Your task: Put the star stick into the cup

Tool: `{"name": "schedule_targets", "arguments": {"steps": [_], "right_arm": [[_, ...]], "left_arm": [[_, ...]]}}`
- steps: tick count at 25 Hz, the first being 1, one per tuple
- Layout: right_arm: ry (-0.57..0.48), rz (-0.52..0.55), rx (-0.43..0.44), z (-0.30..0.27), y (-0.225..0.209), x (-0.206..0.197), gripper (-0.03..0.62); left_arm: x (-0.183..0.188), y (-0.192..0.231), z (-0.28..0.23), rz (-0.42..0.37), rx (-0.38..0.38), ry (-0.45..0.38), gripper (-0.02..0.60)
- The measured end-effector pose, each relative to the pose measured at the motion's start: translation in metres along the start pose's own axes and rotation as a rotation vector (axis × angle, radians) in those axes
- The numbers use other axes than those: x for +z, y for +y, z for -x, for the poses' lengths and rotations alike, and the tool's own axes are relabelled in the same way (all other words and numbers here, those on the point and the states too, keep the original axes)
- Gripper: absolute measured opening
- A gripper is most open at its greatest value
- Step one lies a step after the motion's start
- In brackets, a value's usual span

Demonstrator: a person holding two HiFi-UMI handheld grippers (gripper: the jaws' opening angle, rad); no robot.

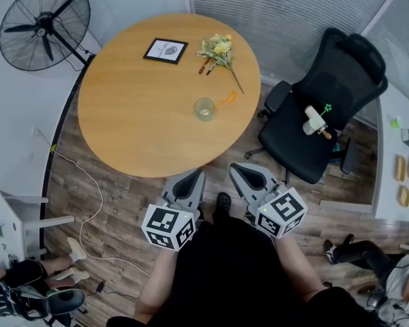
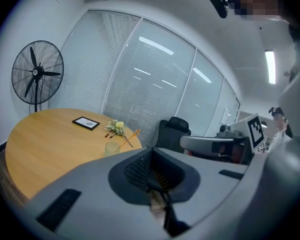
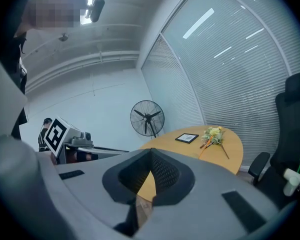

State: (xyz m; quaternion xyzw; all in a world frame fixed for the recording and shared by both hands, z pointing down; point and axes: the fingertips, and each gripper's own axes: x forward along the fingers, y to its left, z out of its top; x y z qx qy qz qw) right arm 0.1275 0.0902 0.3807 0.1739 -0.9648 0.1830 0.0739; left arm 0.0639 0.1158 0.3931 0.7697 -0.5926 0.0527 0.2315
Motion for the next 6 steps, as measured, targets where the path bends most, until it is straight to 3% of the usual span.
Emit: {"name": "schedule_targets", "arguments": {"steps": [6], "right_arm": [[0.001,0.004,0.007,-0.0034,0.001,-0.0005,0.008]], "left_arm": [[0.0033,0.0015,0.0012,-0.007,-0.001,0.003,-0.002]]}}
